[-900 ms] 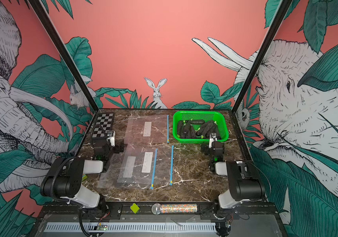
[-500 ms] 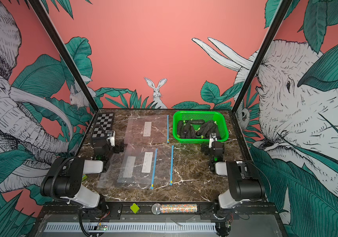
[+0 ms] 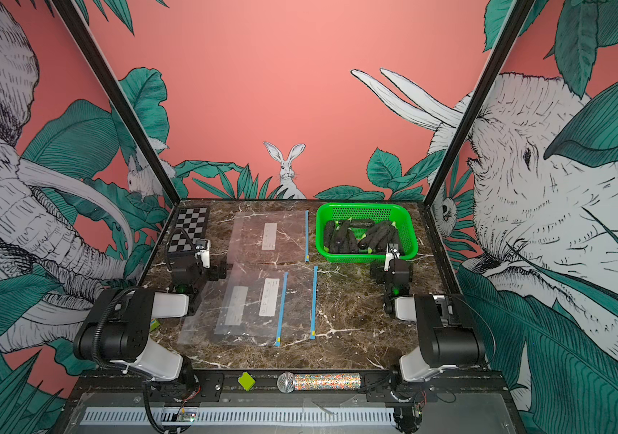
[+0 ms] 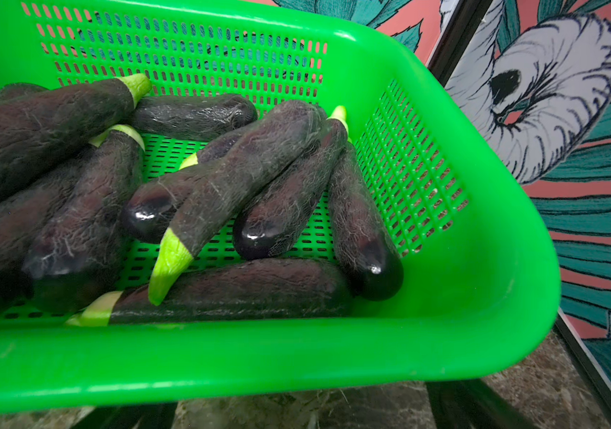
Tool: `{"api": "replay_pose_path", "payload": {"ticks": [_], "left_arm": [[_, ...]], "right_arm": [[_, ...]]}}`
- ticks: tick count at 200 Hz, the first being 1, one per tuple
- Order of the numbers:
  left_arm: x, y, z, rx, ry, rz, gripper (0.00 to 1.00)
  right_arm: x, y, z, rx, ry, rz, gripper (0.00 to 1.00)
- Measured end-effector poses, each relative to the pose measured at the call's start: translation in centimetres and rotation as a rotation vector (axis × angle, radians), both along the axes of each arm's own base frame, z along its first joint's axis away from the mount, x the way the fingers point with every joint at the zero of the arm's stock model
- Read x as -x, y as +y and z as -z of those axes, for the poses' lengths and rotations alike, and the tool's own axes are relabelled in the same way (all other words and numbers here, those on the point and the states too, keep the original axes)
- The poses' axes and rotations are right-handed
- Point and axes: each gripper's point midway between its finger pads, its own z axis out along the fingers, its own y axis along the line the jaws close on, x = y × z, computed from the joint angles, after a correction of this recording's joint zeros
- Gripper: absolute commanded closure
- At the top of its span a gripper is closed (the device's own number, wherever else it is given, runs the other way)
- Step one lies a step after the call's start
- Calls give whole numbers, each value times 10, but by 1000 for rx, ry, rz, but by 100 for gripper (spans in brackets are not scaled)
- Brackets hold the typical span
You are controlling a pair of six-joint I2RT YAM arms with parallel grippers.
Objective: Place the eggplant in a zip-top bag and seal the zipper
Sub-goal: Pick up the zipper food storage bag.
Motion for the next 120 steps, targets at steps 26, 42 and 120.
{"api": "replay_pose_path", "payload": {"ticks": [26,42,120], "left_arm": [[0,-1,0,-1,-1,6,1],[0,-6,-1,0,-7,39,1],[-1,-1,-1,-16,5,13,1]], "right_arm": [[0,0,0,0,0,-2,2],[0,4,0,-5,0,-20,2],[1,8,-3,-14,-5,-42,2]]}}
